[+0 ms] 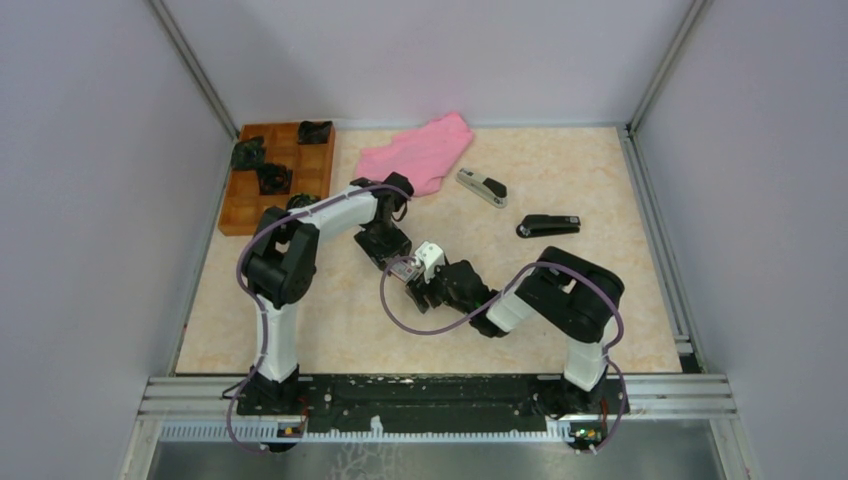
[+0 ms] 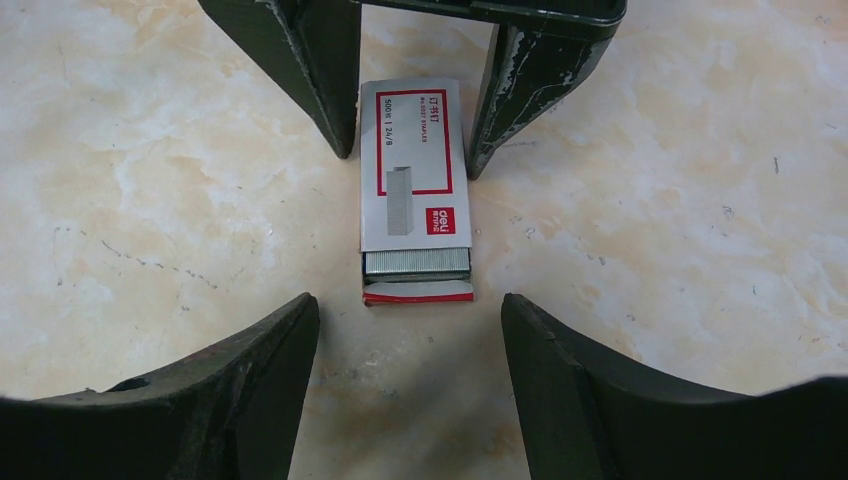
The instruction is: Load the staples into the stapler
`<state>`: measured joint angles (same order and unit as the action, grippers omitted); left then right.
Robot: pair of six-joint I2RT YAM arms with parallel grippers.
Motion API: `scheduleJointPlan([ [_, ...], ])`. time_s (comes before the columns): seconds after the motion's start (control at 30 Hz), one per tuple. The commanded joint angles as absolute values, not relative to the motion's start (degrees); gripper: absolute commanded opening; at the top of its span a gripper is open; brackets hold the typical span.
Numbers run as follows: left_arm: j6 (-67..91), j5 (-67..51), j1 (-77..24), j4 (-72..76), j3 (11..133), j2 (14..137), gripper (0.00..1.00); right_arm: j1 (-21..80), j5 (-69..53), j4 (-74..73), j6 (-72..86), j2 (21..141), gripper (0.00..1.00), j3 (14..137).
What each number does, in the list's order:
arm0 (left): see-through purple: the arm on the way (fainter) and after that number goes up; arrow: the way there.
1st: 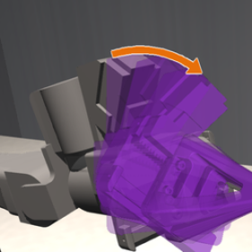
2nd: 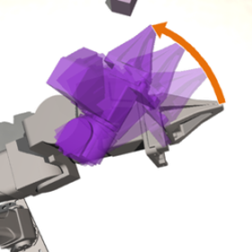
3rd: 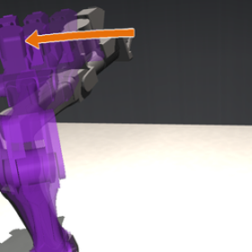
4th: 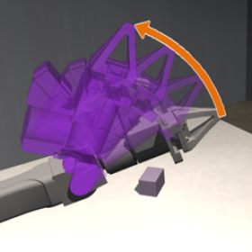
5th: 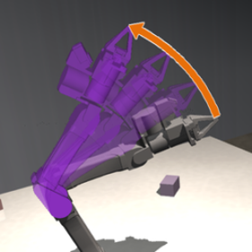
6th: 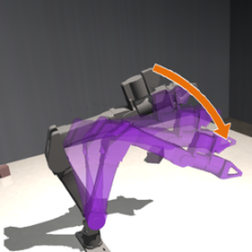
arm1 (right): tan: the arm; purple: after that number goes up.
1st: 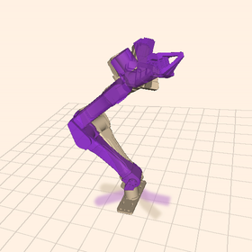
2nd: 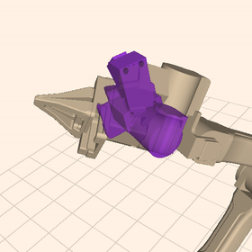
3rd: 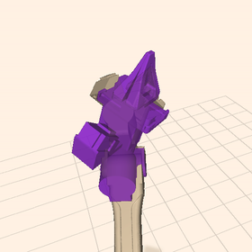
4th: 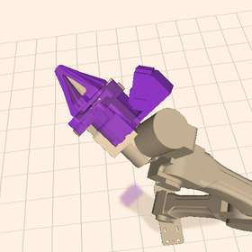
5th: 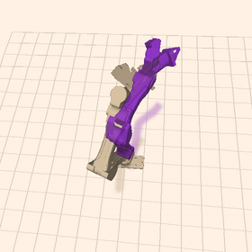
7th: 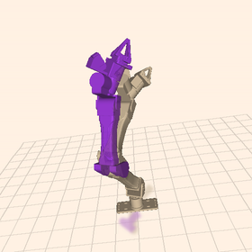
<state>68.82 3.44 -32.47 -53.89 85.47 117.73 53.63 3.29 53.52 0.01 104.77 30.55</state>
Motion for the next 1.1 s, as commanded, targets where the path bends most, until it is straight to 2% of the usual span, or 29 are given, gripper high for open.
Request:
scheduleJointPlan([
  [0.0, 71.25, 4.23, -33.40, -52.66, 85.06, 121.59, 0.57, 54.32, 2.96, 53.06, -0.26, 106.47, 0.67, 32.26],
  [0.27, 71.02, 4.44, -33.40, -52.82, 85.08, 121.69, 0.55, 54.32, 2.64, 50.07, -1.68, 107.66, 0.62, 34.47],
  [0.9, 71.42, 5.44, -33.31, -53.63, 85.53, 121.90, 0.48, 54.32, 4.02, 49.31, 0.25, 105.07, 0.38, 30.86],
  [1.07, 71.78, 6.82, -33.22, -54.54, 86.08, 121.98, 0.48, 54.41, 2.84, 48.13, 0.79, 103.08, 0.36, 29.26],
])
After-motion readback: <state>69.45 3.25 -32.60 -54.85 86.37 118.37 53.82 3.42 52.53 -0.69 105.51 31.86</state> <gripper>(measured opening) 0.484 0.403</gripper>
